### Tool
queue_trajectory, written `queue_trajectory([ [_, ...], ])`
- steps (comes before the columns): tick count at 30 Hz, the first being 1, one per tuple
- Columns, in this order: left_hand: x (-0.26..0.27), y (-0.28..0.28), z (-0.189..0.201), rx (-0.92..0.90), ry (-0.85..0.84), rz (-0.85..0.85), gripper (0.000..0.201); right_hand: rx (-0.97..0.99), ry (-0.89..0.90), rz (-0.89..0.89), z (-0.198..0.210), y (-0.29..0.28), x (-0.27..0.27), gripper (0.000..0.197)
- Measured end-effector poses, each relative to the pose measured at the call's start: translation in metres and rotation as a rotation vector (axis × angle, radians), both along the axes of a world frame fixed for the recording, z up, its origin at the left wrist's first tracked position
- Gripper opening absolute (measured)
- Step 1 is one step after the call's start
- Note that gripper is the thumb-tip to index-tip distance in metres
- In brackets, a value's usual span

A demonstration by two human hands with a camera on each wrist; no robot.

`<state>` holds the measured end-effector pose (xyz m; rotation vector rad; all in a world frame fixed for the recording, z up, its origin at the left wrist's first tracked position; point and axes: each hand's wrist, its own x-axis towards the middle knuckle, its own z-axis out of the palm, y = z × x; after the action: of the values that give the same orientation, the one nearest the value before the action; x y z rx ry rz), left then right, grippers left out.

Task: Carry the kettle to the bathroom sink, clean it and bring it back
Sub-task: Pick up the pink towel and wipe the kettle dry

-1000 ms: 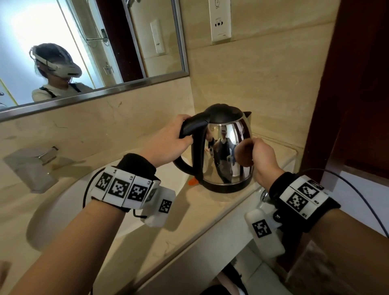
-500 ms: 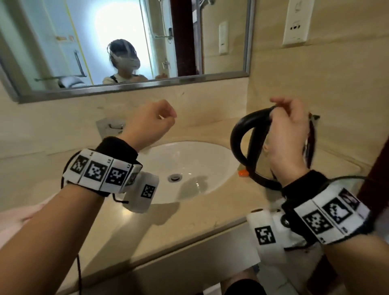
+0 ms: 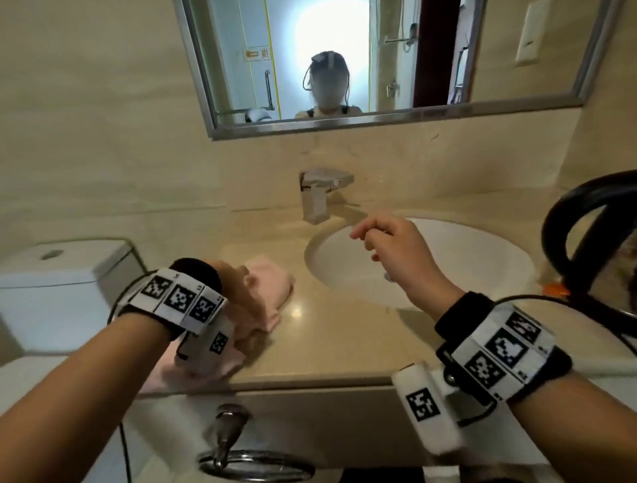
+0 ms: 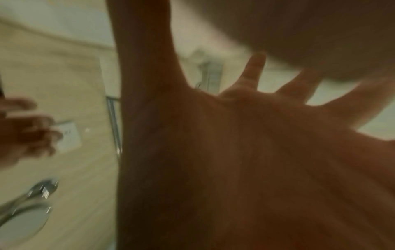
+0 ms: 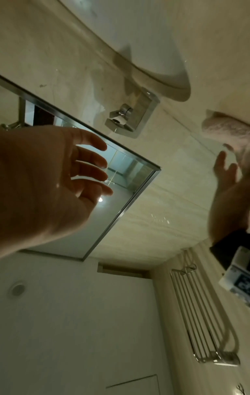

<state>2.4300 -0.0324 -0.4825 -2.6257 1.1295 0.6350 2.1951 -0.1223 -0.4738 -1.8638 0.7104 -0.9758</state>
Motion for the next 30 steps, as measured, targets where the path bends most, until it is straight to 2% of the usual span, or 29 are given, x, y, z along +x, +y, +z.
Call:
queue_trajectory([
  [3,0.007,0.001,-0.018,0.038,-0.024,-0.052,0.068,0.009,-0.003,0.003,-0.006,0.004,0.005,0.034],
  [4,0.004,0.002,-0.016,0.044,-0.065,-0.096,0.073,0.011,-0.005,0.004,-0.009,0.005,0.006,0.035],
  [6,-0.002,0.003,-0.010,0.082,-0.098,-0.116,0.098,0.018,-0.002,0.009,-0.014,0.007,0.004,0.036],
  [7,-0.004,0.003,-0.008,0.087,-0.086,-0.109,0.098,0.022,-0.003,0.013,-0.016,0.007,0.003,0.037],
  [11,-0.015,0.002,-0.004,0.023,-0.072,-0.192,0.049,0.050,-0.012,0.008,-0.026,0.006,-0.003,0.035],
  [13,-0.024,0.006,-0.005,-0.036,-0.115,-0.215,0.036,0.068,-0.015,0.006,-0.032,0.007,-0.005,0.036],
  [17,-0.038,0.011,-0.005,0.035,-0.345,-0.361,0.044,0.077,-0.014,0.013,-0.037,0.011,-0.010,0.035],
  [21,-0.051,0.006,-0.005,0.101,-0.415,-0.420,0.039,0.062,-0.021,0.019,-0.032,0.011,-0.022,0.036],
  [25,-0.062,-0.005,0.009,-0.144,-0.262,-0.471,0.037,0.057,-0.016,0.008,-0.026,0.004,-0.042,0.036],
  [28,-0.092,-0.020,0.041,-0.363,-0.348,-0.557,0.033,0.057,-0.019,-0.045,-0.023,-0.004,-0.059,0.033],
  [30,-0.116,-0.029,0.069,-0.619,-0.338,-0.639,0.029,0.072,-0.064,-0.080,-0.017,-0.008,-0.070,0.025],
])
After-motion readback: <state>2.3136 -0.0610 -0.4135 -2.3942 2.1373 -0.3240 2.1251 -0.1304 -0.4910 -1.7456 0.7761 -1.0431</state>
